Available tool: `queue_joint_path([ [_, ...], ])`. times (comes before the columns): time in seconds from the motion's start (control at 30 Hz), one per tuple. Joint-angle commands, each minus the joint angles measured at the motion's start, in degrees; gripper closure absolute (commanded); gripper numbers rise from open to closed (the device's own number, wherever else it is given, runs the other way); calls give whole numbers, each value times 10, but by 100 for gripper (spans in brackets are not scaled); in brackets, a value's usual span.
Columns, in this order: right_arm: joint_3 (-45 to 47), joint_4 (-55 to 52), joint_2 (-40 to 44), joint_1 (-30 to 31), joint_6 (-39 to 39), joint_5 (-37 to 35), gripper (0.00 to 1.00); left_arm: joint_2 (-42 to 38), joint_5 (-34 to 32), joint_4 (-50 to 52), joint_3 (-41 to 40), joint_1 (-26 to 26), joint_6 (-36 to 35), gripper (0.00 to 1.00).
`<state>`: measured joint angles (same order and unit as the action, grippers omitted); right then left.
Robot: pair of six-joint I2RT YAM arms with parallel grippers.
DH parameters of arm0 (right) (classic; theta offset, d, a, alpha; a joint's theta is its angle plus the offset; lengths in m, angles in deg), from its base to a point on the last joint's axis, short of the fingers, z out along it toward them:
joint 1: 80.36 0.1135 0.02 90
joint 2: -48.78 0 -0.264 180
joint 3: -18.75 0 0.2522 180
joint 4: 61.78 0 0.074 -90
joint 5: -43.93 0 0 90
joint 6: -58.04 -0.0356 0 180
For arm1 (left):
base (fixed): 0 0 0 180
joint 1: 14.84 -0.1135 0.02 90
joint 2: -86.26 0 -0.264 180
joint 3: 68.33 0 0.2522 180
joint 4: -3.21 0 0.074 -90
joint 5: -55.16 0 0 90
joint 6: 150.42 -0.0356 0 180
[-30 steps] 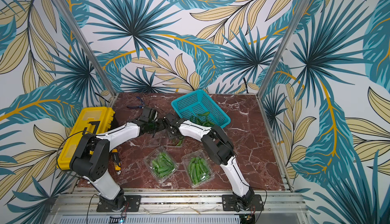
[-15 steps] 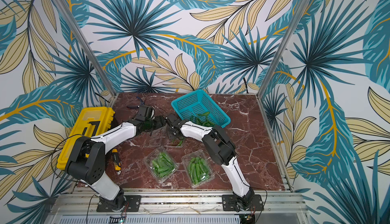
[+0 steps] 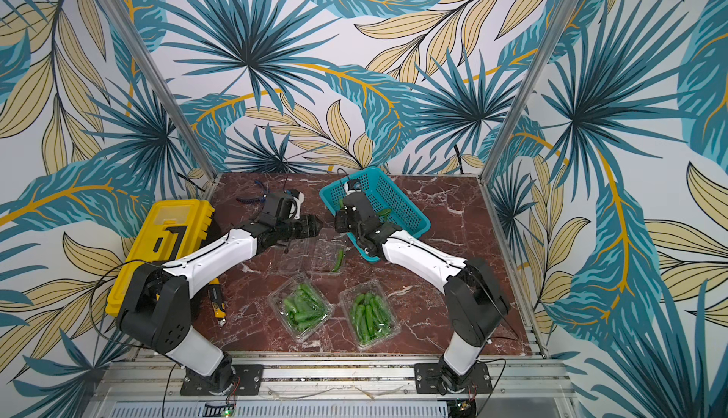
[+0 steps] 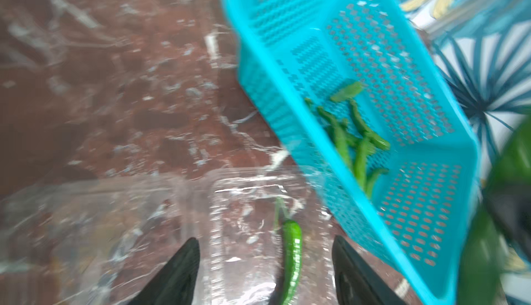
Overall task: Take small green peppers out of containers
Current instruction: Place the green pepper in the basket.
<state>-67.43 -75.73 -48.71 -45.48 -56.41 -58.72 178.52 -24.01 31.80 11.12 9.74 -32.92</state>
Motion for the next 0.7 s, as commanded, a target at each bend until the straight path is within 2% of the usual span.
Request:
queue_joint_path([
  [0.0, 46, -40, -27, -61, -89, -15, 100, 22, 44, -4, 42, 23, -46, 26],
  [0.03, 54, -41, -26, -71, -99, -3, 100, 31, 50, -4, 47, 31, -51, 26],
  [0.13, 70, -46, -21, -76, -96, -33, 97, 52, 56, 1, 57, 50, -62, 27],
  [0.23, 70, -72, -27, -84, -116, -32, 92, 69, 59, 5, 65, 59, -64, 26],
  [0.27, 72, -72, -27, -85, -121, -26, 86, 74, 59, 5, 66, 60, -63, 27],
  [0.3, 74, -70, -28, -86, -126, -20, 75, 78, 58, 18, 70, 61, -63, 27],
  [0.33, 73, -73, -29, -86, -132, -19, 68, 84, 56, 28, 74, 62, -64, 26],
  [0.4, 73, -83, -32, -86, -145, -23, 63, 94, 52, 42, 81, 64, -67, 27],
  [0.67, 91, -85, -30, -87, -152, -40, 61, 111, 43, 65, 82, 65, -64, 27],
])
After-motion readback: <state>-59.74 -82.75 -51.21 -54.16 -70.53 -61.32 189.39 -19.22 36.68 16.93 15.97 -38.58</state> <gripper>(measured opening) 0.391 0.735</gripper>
